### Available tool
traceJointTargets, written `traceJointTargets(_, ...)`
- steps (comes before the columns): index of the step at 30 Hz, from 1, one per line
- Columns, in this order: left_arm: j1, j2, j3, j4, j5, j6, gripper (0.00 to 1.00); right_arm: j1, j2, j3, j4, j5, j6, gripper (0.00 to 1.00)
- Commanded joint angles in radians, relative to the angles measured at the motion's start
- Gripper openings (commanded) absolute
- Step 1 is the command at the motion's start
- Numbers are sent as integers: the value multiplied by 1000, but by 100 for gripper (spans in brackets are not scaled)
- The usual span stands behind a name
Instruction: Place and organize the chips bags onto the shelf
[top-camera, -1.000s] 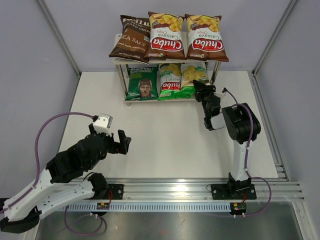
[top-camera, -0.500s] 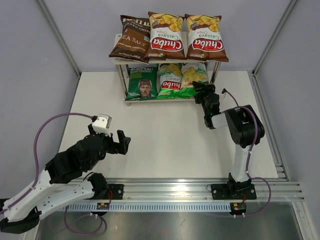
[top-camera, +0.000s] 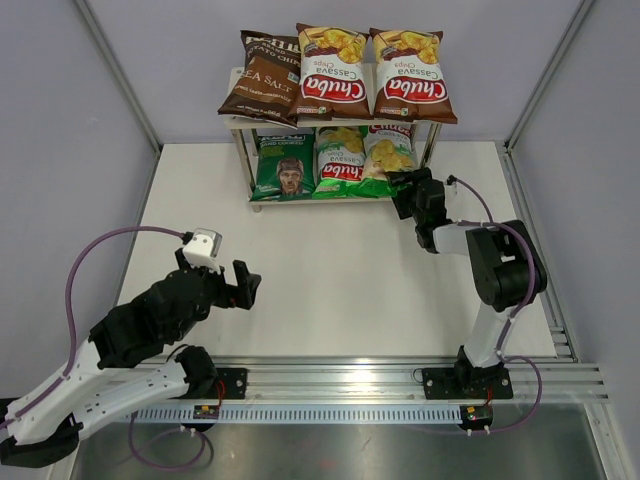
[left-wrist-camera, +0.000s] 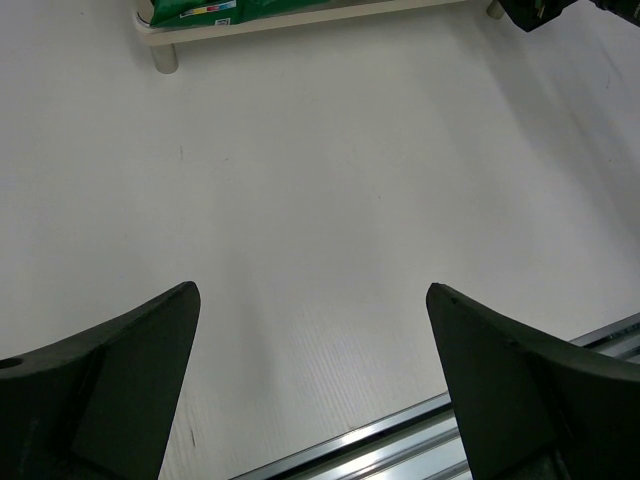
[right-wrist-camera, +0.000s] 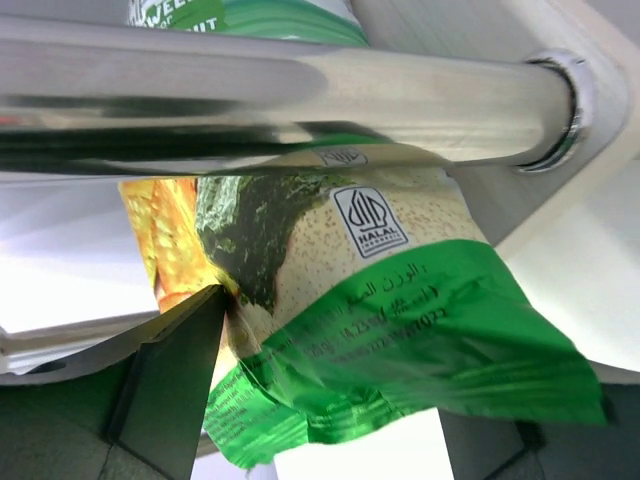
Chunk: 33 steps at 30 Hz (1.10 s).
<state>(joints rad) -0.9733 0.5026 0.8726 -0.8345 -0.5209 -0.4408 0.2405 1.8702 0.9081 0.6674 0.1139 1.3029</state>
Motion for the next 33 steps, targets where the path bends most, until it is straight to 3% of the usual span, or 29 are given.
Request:
traceJointTargets(1,2,-7,-11,44,21,16,99,-21,-62,18,-112,-45,-77,85)
traceJointTargets(8,2,-4,-11,38,-2,10,99,-40,-106,17,-193,-105,-116,92)
traceJointTargets(11,4,14,0,11,-73,-16,99,-44,-138,-6,-189,-137,-143,99)
traceJointTargets(18,99,56,11,-2,-88,-32,99,-56,-252,-23,-258,-172,-290,99)
traceJointTargets(23,275,77,9,21,-36,-9,99,-56,-374,-21,-469,-181,-494,100)
traceJointTargets(28,445,83,6,64,64,27,99,-58,-589,-63,-681,-93,-715,99)
traceJointTargets(33,499,85,2,78,85,50,99,-56,-755,-8,-973,-33,-927,99)
